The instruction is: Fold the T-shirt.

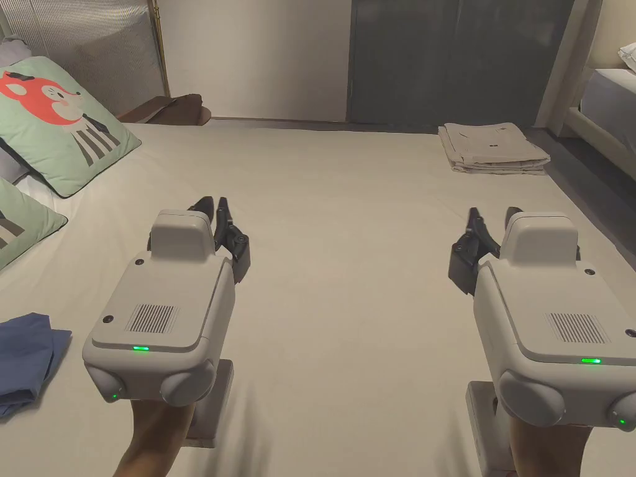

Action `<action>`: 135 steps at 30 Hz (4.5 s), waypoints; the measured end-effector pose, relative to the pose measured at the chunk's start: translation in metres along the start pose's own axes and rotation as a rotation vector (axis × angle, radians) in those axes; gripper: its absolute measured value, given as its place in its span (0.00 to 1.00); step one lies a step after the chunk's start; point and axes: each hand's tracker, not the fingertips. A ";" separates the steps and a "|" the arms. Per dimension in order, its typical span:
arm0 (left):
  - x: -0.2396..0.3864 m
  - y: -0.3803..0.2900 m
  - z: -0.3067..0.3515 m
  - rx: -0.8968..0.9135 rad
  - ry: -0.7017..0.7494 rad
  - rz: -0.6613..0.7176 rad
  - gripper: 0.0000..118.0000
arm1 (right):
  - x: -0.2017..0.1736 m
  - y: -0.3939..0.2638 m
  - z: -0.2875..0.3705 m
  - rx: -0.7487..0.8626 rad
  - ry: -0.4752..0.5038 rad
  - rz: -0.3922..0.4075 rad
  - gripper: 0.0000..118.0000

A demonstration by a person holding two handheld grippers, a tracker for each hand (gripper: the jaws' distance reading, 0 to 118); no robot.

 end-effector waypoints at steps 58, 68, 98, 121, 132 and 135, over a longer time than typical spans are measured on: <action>-0.003 -0.001 0.003 0.001 -0.008 -0.010 0.94 | -0.004 0.000 0.006 0.017 0.006 -0.019 0.97; -0.001 -0.002 0.004 -0.003 -0.010 -0.026 0.94 | -0.004 0.000 0.006 0.016 0.007 -0.017 0.97; -0.003 -0.003 0.002 -0.007 -0.015 -0.015 0.94 | -0.004 0.001 0.006 0.020 0.008 -0.016 0.97; -0.004 -0.004 -0.001 -0.012 -0.011 -0.016 0.94 | -0.002 0.002 -0.001 -0.034 0.030 -0.044 0.97; -0.009 -0.003 0.000 -0.012 -0.014 -0.012 0.94 | 0.002 0.028 -0.020 -0.495 -0.151 -0.210 0.97; -0.009 -0.002 0.000 -0.007 -0.015 -0.010 0.94 | 0.008 0.035 -0.017 -0.520 -0.117 -0.261 0.97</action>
